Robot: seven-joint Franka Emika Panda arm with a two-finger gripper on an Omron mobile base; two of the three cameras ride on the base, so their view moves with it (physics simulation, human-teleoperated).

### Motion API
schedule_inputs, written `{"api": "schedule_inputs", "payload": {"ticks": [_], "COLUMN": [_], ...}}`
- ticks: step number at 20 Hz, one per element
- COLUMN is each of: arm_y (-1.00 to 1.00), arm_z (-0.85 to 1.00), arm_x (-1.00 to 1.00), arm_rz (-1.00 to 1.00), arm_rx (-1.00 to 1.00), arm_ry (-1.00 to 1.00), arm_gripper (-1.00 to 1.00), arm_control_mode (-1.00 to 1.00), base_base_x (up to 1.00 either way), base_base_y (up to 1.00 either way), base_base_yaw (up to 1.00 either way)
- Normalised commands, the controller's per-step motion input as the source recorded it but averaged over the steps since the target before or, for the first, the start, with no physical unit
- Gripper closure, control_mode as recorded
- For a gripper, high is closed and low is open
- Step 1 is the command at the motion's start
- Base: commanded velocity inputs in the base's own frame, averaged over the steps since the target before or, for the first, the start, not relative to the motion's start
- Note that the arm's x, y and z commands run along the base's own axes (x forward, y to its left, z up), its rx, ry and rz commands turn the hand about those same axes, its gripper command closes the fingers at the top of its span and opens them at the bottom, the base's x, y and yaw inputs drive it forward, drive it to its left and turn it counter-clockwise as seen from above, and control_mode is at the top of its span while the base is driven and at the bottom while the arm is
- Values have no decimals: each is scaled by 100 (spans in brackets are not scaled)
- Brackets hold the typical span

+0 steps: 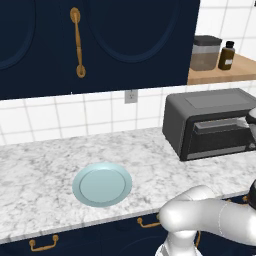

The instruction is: Pick up the kebab skewer and baguette bread, and place them inside the toaster oven. Close the toaster oven door and start by setting the timer.

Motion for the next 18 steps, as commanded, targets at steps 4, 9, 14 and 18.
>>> {"api": "schedule_inputs", "payload": {"ticks": [4, 9, 14, 18], "arm_y": [1, 0, 0, 0], "arm_z": [-28, -24, -2, 2], "arm_x": [16, 10, 2, 0], "arm_rz": [0, 0, 0, 0], "arm_rx": [0, 0, 0, 0], "arm_ry": [0, 0, 0, 0], "arm_gripper": [-100, -100, -100, -100], "arm_control_mode": [-100, -100, -100, -100], "base_base_x": [0, 0, 0, 0], "base_base_y": [0, 0, 0, 0], "base_base_yaw": [0, 0, 0, 0]}}
